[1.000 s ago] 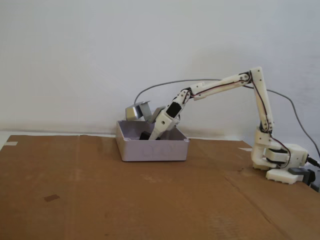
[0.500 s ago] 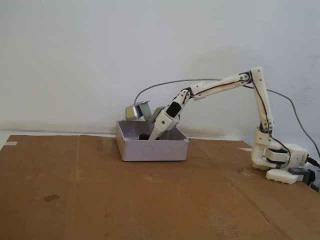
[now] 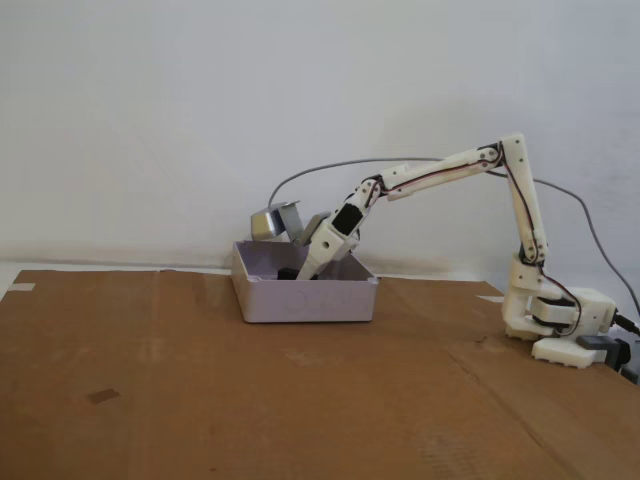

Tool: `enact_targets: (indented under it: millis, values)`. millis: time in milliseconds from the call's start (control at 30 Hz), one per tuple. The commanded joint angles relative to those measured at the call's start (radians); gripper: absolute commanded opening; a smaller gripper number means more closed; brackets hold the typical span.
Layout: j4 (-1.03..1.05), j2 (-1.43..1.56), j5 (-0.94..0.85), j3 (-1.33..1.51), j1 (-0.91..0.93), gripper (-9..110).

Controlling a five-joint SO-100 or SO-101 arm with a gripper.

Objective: Grasp a block and put it in the box.

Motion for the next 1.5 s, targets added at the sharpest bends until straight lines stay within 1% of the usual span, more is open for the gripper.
enact_targets:
  millis: [0,67,233,300,933,1467]
  values:
    - [-0.041,0.064,-0.008,-0.121,-0.006,32]
    - [-0.041,0.066,-0.008,-0.121,-0.006,33]
    - [-0.041,0.066,-0.008,-0.123,-0.012,42]
    - [-0.041,0.066,-0.008,-0.123,-0.012,44]
    - [-0.043,0.067,-0.008,-0.261,-0.012,44]
    - [-0.029,0.069,-0.009,-0.483,-0.072,44]
